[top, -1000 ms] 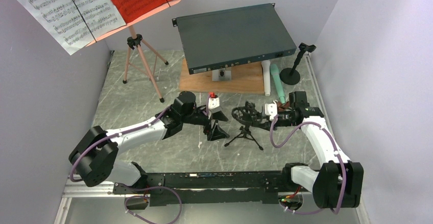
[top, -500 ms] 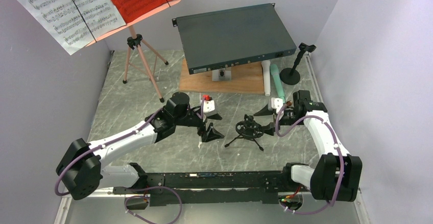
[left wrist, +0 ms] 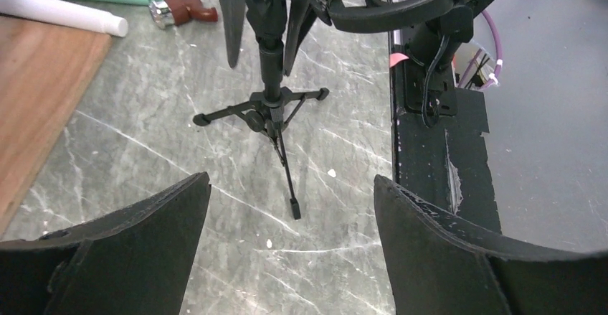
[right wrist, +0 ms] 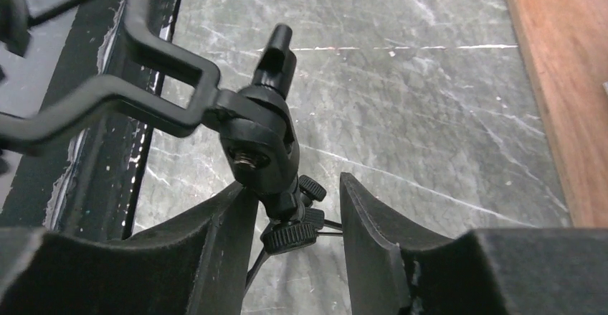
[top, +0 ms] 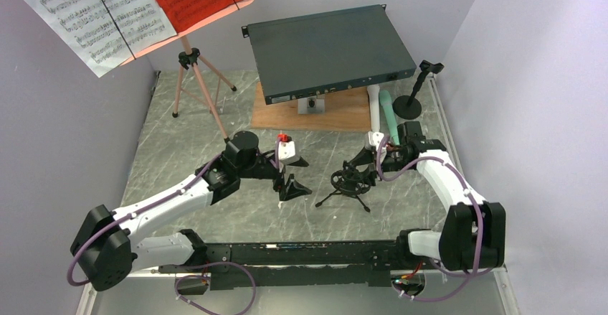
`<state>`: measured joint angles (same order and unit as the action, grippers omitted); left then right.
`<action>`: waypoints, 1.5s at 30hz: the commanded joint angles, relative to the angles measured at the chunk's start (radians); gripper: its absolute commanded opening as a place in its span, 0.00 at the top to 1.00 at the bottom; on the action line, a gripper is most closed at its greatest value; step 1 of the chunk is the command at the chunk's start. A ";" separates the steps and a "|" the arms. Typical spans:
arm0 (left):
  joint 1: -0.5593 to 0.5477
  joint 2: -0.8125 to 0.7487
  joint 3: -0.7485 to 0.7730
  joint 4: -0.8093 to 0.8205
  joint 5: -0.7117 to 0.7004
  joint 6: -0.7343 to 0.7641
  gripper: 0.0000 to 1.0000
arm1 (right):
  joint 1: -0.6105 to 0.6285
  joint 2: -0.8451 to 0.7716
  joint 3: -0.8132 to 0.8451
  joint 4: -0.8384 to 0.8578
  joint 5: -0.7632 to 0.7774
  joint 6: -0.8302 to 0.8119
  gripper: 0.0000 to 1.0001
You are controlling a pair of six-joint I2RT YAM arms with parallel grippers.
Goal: Pack up the instrument practice props
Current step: Pick up the microphone stand at the center of the board, then place the microphone stand at the center of the board.
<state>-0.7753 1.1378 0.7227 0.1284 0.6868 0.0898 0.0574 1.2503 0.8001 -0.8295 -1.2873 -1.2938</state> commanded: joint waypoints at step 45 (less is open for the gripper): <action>0.076 -0.117 0.083 -0.503 -0.332 0.223 0.00 | -0.685 0.074 0.142 0.849 0.342 0.812 1.00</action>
<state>-0.7052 1.0443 0.7845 -0.3801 0.3599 0.2943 -0.6559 1.2949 0.9455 -0.3016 -0.9783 -0.6674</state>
